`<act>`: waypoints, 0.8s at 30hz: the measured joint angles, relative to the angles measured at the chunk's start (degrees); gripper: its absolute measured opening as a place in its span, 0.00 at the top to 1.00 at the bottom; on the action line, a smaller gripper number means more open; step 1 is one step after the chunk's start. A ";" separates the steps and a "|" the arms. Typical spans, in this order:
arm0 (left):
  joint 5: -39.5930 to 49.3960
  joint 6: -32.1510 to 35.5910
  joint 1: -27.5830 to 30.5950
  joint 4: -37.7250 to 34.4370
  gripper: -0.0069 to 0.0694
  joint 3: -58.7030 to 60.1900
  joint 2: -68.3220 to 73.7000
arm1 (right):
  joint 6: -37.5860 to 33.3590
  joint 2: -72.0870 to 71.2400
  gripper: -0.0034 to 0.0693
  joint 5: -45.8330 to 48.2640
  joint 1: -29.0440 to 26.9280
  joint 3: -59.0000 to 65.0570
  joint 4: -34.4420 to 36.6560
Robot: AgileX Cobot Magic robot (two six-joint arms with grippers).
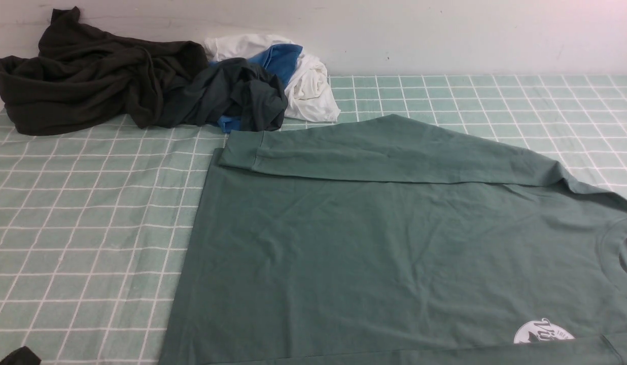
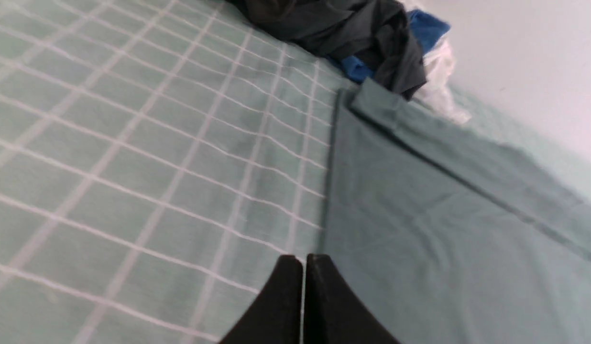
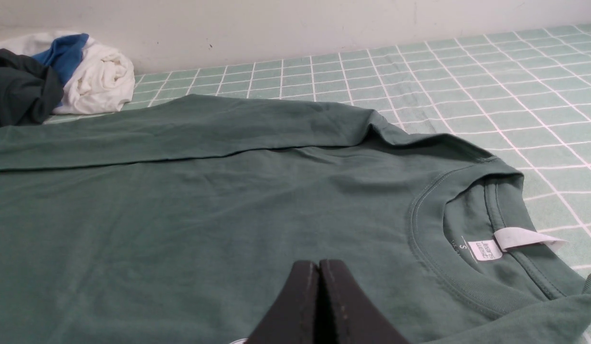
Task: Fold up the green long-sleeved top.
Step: Use the left arm to clamp the cuff closest to it
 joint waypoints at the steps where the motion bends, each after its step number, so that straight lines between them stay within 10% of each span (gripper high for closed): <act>1: 0.00 -2.08 0.00 -6.05 0.91 0.19 0.00 | 0.74 0.00 0.97 0.00 0.00 0.00 1.22; 6: -0.21 -3.77 0.00 -22.17 0.91 0.40 0.00 | 9.11 0.00 0.97 -0.48 0.00 0.05 18.79; 13: -0.58 -1.35 0.00 -24.94 0.91 0.40 0.00 | 13.42 0.00 0.97 -2.12 0.00 0.10 39.11; 24: 16.57 26.02 0.00 -10.19 0.91 -20.60 7.95 | -0.53 0.00 0.97 -3.72 0.00 -0.19 34.50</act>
